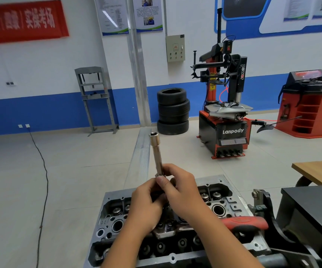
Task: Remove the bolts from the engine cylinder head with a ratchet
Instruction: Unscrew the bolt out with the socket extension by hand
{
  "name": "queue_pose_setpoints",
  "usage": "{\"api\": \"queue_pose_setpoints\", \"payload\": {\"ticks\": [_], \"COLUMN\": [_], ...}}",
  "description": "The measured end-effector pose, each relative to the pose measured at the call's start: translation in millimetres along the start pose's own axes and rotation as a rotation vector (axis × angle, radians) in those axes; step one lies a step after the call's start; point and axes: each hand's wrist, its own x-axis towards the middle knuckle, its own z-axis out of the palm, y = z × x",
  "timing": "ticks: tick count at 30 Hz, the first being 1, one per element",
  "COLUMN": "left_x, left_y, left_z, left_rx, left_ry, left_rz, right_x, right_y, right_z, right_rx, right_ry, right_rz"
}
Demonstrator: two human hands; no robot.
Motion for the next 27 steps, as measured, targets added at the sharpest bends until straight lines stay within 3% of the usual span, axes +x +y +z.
{"api": "queue_pose_setpoints", "payload": {"ticks": [5,9,13,20,25,27], "left_x": [-0.4,-0.5,-3.9,-1.7,-2.3,-3.5], "left_y": [-2.1,0.6,4.6,1.3,1.7,2.8], "left_z": [1.7,1.2,1.1,3.3,0.5,0.1], "left_rx": [0.077,0.116,0.074,0.145,0.082,0.062], "left_ry": [0.101,0.005,-0.075,0.086,-0.121,-0.123], "left_rz": [-0.073,-0.063,-0.058,-0.077,-0.053,-0.031], "right_x": [-0.1,-0.2,-1.7,-1.2,-1.5,-1.6], "right_y": [-4.1,-2.0,-1.4,-5.7,-4.7,-4.6], "right_z": [1.4,2.7,0.0,1.2,0.2,-0.8], "right_rx": [-0.048,-0.055,-0.011,-0.044,0.007,0.043], "right_ry": [0.064,0.139,0.060,0.135,0.138,0.112], "right_rz": [-0.015,-0.029,-0.012,-0.015,0.000,0.030]}}
